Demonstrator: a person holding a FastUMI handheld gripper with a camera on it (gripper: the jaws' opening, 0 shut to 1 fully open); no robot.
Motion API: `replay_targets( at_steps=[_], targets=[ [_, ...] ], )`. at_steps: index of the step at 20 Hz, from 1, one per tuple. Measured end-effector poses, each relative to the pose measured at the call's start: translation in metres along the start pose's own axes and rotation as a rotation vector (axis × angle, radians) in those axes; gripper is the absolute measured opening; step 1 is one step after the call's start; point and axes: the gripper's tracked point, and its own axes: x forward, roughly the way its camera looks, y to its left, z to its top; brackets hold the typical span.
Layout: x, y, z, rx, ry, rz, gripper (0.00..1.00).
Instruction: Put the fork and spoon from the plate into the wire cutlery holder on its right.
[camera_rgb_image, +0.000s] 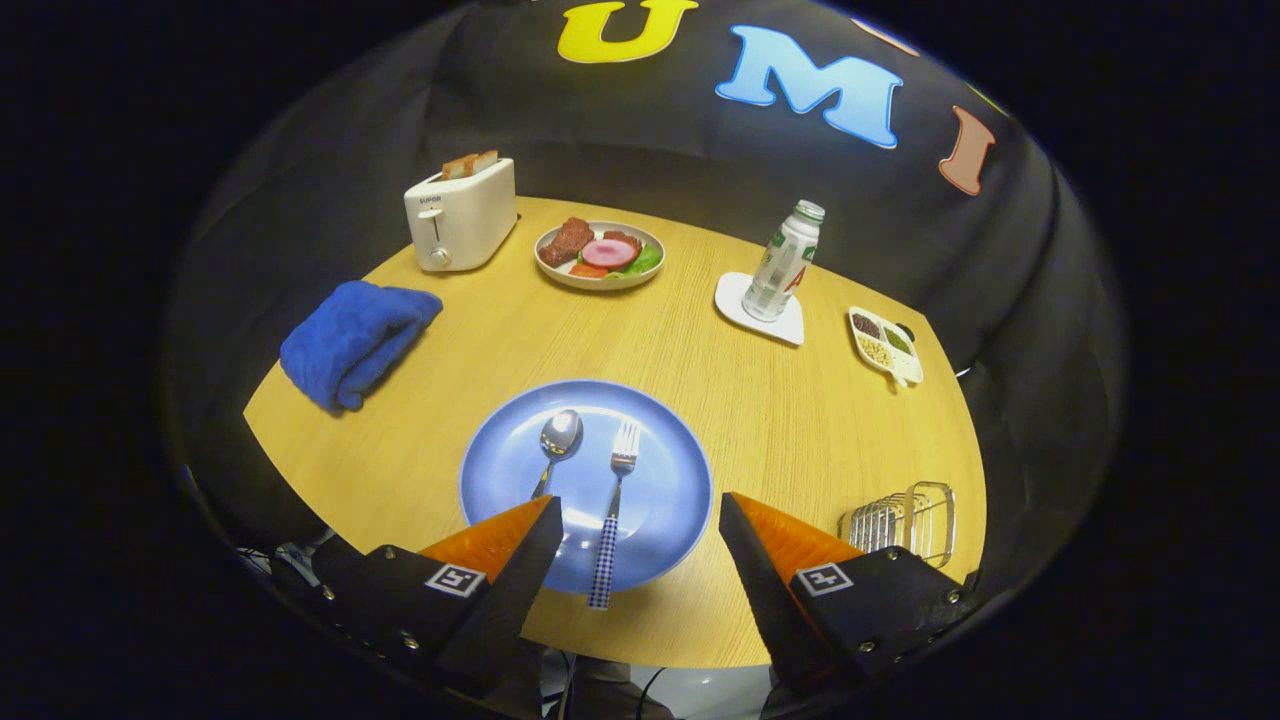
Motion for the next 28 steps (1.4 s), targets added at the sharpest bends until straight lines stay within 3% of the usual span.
replay_targets(
  at_steps=[11,14,19,21,25,26,28],
  targets=[
    [0.011,0.002,-0.019,-0.051,0.216,0.037,0.93],
    [0.016,0.004,-0.025,-0.068,0.261,0.045,0.70],
    [0.021,0.006,-0.037,-0.095,0.342,0.064,0.70],
    [0.024,0.004,-0.046,-0.101,0.377,0.070,0.28],
    [0.024,0.007,-0.052,-0.135,0.442,0.110,0.28],
    [0.025,0.009,-0.048,-0.137,0.444,0.109,0.06],
    [0.028,0.008,-0.048,-0.168,0.456,0.117,0.05]
  ],
)
